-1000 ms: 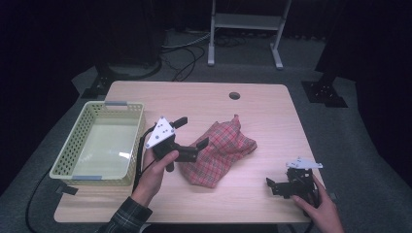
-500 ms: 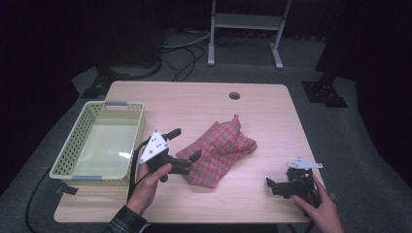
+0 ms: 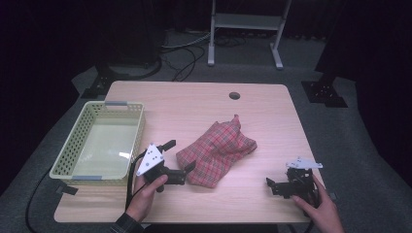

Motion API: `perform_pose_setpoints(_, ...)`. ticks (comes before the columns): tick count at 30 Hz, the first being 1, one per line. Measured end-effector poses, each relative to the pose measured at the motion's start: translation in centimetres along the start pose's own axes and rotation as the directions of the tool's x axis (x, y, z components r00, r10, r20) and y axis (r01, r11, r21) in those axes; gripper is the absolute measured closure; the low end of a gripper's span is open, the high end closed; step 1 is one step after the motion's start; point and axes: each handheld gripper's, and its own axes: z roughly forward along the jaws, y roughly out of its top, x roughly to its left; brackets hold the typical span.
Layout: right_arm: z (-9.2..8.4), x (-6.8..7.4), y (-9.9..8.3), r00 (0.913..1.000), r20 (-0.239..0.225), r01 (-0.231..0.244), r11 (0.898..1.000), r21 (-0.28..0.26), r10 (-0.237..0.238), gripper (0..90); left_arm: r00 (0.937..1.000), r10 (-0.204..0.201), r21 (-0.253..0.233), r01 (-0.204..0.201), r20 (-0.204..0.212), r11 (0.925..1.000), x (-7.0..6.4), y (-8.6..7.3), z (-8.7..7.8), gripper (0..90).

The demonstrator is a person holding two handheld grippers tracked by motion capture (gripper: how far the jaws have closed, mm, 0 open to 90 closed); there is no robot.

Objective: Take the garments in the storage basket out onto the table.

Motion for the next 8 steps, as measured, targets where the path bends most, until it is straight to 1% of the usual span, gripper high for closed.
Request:
perform_pose_setpoints(1, 0.0, 0.0, 0.0, 1.0, 0.0, 0.0, 1.0, 0.0, 0.0, 0.0, 1.0, -0.006, 0.003, 0.006, -0.001, 1.0, 0.02, -0.15, -0.03, 1.3)
perform_pose_setpoints(8, 0.0, 0.0, 0.0, 1.0, 0.0, 0.0, 1.0, 0.0, 0.0, 0.0, 0.9999, -0.007, -0.005, 0.007, -0.007, 1.0, 0.18, -0.24, -0.08, 1.2)
